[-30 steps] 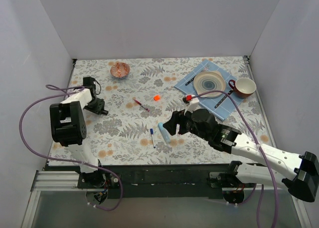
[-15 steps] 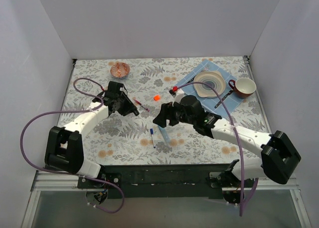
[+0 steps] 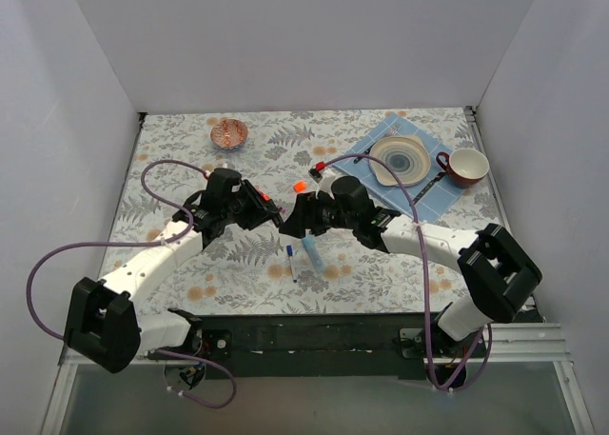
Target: Insert the pens into the pen caps
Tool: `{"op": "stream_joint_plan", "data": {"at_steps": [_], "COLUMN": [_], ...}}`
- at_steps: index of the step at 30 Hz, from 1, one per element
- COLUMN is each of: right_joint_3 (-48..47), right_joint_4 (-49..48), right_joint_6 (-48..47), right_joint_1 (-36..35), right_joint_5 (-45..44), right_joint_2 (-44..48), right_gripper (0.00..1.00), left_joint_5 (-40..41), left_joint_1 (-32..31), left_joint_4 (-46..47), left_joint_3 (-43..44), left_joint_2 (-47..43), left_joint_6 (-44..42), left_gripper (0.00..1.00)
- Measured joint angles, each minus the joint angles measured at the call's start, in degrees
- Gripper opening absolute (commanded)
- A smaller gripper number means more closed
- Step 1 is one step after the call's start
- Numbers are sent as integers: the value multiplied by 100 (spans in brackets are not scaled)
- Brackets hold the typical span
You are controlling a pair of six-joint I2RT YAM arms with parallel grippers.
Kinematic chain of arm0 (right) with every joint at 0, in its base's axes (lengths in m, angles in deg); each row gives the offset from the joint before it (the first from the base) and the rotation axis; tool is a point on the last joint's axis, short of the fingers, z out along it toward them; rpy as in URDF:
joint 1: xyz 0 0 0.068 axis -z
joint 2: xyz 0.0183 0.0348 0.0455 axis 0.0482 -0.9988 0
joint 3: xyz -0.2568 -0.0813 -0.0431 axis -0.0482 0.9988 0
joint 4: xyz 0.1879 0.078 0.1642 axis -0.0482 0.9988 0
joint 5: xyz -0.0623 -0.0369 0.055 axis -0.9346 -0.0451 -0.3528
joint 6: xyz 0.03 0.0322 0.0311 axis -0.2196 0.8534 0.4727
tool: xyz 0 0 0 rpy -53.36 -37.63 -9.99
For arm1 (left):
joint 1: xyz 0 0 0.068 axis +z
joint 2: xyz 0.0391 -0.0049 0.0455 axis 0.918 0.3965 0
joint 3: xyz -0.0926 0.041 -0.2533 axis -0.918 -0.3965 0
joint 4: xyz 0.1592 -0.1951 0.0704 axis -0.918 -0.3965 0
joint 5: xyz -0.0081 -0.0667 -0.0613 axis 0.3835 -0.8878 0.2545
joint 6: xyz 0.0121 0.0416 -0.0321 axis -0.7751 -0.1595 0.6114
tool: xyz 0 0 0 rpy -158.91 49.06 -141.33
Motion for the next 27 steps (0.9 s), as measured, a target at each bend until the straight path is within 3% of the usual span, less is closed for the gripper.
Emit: {"op": "stream_joint_plan", "data": {"at_steps": [8,11,15,17,19,21,23,24,25,27], "right_joint_3": [-127,-127,-111,-96,0,87,157,186,234,332], "right_joint_4": [-407,-525,-636,-721,-822,-872,-890,-896,-911,-920], "right_joint_6": [391,533,688,732,796,833,815,809,791,758], "right_joint_1": [7,4,4,2,4,4,2,4,4,0], "right_joint_5": [240,264,262,223,173,129,76,72,59,17], "right_joint_2": [-289,-426,-494,-494,-461,-400,-339,-308,-258,-144], "right_gripper": [61,50,24,22,3,1,1,1,1,1], "left_joint_5": [-13,-11,39,94,131,162,157,138,116,20], "left_joint_1": [-238,-348,-516,-542,-573,-623,-649,-656,-662,-675], "left_joint_4": [332,354,396,444,479,483,487,492,503,531], "left_joint_3": [-184,-195,-210,-210,-210,-210,-210,-210,-205,-190], "left_joint_2": [-339,-271,-214,-214,-219,-216,-216,-216,-216,-216], "left_joint_6": [210,282,367,402,404,402,393,358,293,142], "left_gripper": [0,0,0,0,0,0,12,25,48,64]}}
